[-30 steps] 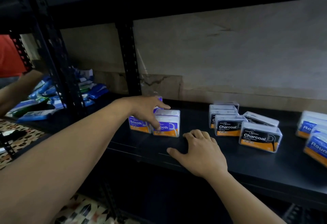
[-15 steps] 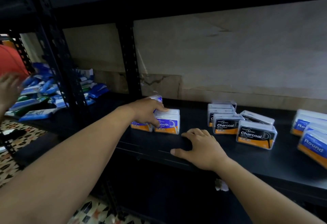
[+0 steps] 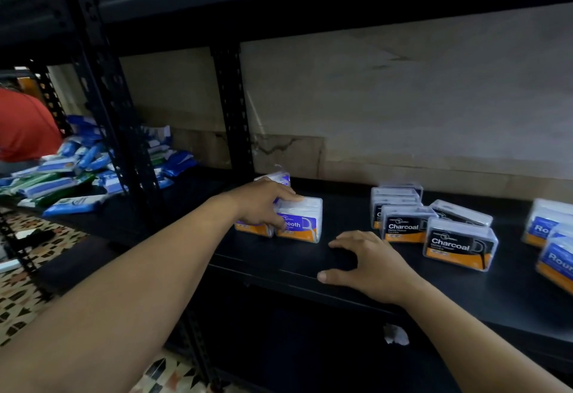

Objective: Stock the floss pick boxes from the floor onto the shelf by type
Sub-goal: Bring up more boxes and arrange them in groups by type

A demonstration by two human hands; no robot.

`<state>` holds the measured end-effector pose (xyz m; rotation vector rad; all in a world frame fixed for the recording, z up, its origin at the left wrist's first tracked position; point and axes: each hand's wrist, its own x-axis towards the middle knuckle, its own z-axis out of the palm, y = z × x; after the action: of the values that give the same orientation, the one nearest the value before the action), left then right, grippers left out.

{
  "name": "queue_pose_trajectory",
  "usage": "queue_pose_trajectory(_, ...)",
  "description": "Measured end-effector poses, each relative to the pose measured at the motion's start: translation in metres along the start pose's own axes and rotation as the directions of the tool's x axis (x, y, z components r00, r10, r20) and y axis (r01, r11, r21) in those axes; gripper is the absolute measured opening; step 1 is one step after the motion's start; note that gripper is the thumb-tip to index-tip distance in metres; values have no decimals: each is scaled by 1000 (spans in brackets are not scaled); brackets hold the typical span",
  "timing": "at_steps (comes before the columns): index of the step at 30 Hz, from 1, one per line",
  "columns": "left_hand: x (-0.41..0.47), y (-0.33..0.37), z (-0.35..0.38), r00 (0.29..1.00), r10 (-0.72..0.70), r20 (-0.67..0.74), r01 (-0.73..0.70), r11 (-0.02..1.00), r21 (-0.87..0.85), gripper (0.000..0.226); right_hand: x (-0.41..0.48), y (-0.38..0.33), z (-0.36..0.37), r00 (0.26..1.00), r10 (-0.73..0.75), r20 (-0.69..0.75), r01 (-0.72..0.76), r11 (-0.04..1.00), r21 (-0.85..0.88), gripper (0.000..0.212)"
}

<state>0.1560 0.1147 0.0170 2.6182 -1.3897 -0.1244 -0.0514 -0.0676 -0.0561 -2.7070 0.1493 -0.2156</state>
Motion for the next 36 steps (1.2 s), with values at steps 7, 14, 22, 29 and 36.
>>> queue_pose_trajectory(7,-5,-11,-28,990,-35,-134,0,969,-246,68,-1,1,1,1000,-25,-14,25,1000,-4,87)
queue_pose_trajectory(14,15,-32,-27,984,-127,-122,129,992,9,17,2,3,2,999,-27,-24,27,1000,11,88)
queue_pose_trajectory(22,40,-11,-21,997,-72,-41,73,997,40,28,2,2,2,999,-33,-24,33,999,10,87)
queue_pose_trajectory(29,61,2,-18,998,-50,29,49,998,45,33,0,1,1,999,-35,-31,35,999,6,86)
queue_pose_trajectory(36,57,7,-11,1000,15,20,-14,999,-51,34,0,-2,-1,999,-32,-26,32,999,0,84)
